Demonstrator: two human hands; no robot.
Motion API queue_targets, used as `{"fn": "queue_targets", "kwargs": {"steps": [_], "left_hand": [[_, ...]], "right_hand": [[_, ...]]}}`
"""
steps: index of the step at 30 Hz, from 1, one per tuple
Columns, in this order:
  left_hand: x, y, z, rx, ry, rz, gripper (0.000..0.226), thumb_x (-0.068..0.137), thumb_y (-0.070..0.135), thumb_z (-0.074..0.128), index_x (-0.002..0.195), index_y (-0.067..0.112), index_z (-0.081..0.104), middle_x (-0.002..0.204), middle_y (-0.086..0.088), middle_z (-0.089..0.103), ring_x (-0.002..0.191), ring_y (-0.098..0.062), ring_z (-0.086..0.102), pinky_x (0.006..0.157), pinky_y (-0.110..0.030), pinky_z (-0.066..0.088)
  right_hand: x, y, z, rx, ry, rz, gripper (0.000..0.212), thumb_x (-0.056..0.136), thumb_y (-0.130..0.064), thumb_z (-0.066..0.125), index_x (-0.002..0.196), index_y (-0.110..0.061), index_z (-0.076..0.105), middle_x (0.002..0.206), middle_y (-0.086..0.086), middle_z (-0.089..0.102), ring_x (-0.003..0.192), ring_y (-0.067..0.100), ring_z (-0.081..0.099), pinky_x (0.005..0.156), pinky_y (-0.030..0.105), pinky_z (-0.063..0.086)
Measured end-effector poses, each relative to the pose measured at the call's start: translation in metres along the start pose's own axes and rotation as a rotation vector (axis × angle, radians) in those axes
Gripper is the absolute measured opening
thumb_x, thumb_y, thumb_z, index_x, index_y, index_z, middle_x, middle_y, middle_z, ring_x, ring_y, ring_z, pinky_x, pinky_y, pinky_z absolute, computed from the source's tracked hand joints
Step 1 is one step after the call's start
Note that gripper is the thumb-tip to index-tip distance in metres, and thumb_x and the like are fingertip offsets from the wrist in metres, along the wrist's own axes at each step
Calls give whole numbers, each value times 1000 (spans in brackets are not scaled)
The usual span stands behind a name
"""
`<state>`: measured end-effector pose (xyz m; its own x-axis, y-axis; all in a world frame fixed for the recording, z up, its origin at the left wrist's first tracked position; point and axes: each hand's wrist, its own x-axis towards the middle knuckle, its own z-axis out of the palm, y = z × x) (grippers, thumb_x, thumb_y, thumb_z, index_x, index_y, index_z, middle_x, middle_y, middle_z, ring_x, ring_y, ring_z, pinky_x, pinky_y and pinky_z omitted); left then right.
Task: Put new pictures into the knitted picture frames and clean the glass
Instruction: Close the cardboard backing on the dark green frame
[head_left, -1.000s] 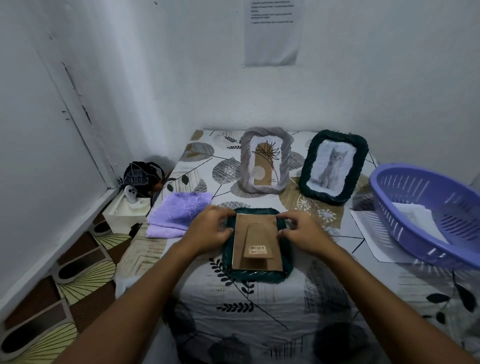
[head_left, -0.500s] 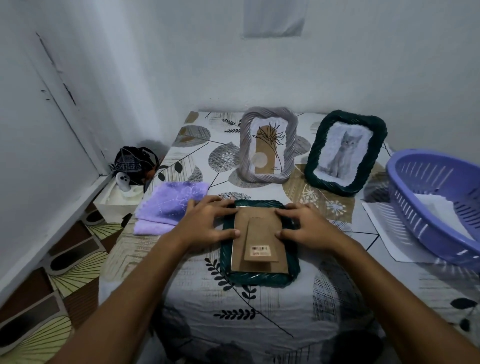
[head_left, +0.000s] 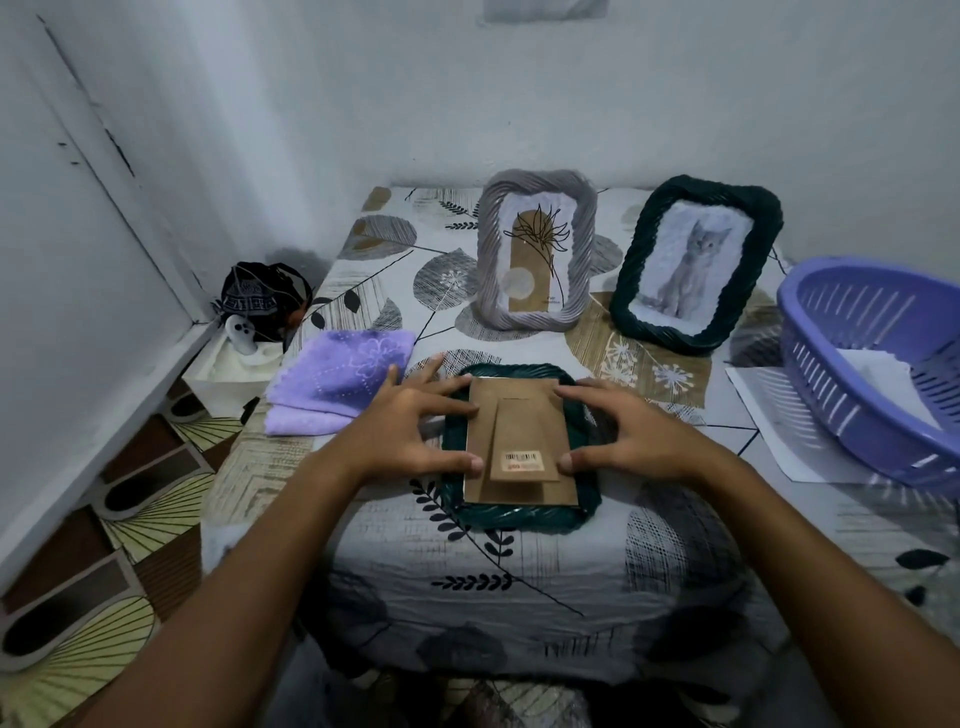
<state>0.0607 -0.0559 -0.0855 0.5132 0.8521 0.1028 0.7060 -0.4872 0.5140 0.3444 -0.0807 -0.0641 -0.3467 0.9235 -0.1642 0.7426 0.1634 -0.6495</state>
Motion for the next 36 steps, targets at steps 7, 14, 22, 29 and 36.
{"fn": "queue_targets", "kwargs": {"steps": [7,14,22,29,36], "left_hand": [[-3,-4,1,40,-20,2,100,46,93,51,127,34,57,150,19,25,146,-5,-2,115,-54,-12],[-3,-4,0,-5,-30,2,98,44,90,57,124,35,59,152,15,29,146,-6,-1,114,-51,-15],[15,-5,-1,-71,315,37,40,82,45,60,109,19,73,115,1,69,113,-15,59,102,-50,42],[47,-16,-16,75,124,77,21,80,13,70,101,13,76,97,-4,73,89,-17,66,78,-21,45],[74,-17,-30,137,-5,31,20,76,10,75,95,17,78,88,-1,75,79,-11,66,75,-22,48]], "right_hand": [[-3,-2,5,-63,-20,18,94,68,-40,82,147,-36,31,159,-3,9,144,19,11,115,39,16],[-4,-3,5,-61,-14,16,94,67,-42,82,147,-35,32,158,-4,9,143,17,12,114,39,17],[5,0,1,147,122,-19,81,79,-41,72,148,-32,29,136,-6,40,127,15,40,104,38,39],[38,9,-13,81,322,12,32,90,-13,63,122,-16,63,112,7,66,88,13,61,71,23,47],[61,-5,-29,-89,166,45,23,84,-9,70,105,-16,73,93,-6,69,83,4,60,80,26,48]]}}
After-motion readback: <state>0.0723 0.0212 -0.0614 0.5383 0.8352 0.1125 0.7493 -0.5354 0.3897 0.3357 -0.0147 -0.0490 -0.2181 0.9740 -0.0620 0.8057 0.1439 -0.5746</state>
